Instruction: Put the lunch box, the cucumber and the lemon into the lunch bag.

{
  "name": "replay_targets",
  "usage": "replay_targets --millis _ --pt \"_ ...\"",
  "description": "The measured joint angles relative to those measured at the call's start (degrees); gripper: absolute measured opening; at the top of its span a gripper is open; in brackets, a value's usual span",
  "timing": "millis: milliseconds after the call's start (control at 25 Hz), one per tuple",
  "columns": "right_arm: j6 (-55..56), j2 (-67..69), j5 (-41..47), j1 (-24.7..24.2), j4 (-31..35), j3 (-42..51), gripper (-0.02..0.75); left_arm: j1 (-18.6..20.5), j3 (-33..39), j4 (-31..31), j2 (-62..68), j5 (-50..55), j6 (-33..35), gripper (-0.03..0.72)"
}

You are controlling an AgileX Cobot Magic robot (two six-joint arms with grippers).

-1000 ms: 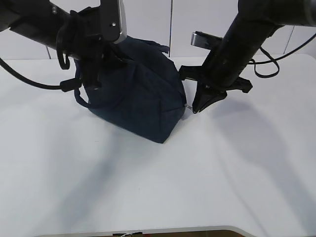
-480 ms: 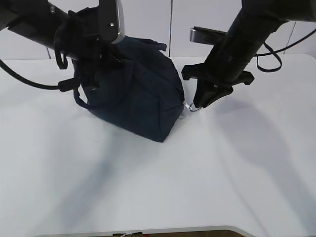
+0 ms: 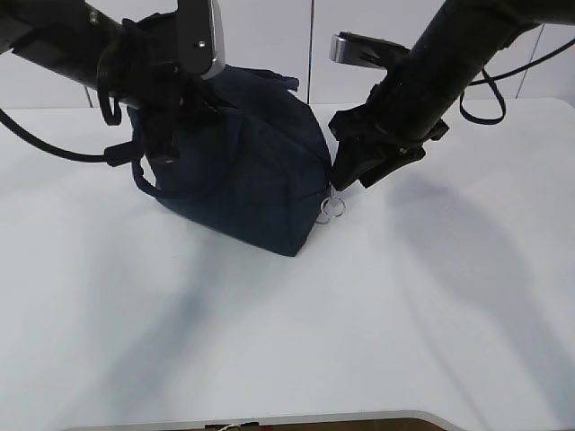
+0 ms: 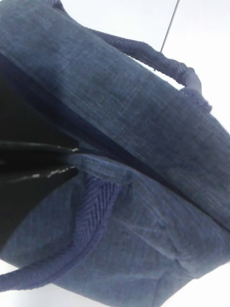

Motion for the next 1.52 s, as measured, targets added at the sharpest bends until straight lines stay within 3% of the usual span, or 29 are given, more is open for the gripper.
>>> replay_targets --millis 440,560,680,800,920,1040,1520 --pt "-26.33 -0.76 0.08 0.00 1.37 0.00 0.375 0.00 0.00 0.00 0.00 0.36 0.00 0.017" --pt "-32.34 -0.76 0.08 0.00 2.35 0.00 0.375 0.00 0.00 0.00 0.00 0.70 0.00 0.069" --pt "-37.39 -0.76 0.23 0.00 3.22 -0.11 0.375 0.10 0.00 0.00 0.00 1.12 0.00 0.173" --pt "-39.13 -0.76 0.48 0.00 3.45 -1.87 0.375 0.10 0.00 0.00 0.00 2.27 0.00 0.290" --pt "-39.45 -0.76 1.48 0.00 3.45 -4.30 0.375 0.10 0.00 0.00 -0.33 3.08 0.00 0.337" --pt "-39.47 -0.76 2.21 0.00 3.50 -6.34 0.375 0.10 0.00 0.53 -1.56 3.43 0.00 0.349" --pt "-39.70 -0.76 5.47 0.00 3.58 -9.19 0.375 0.10 0.00 12.70 -6.70 5.91 0.00 0.353"
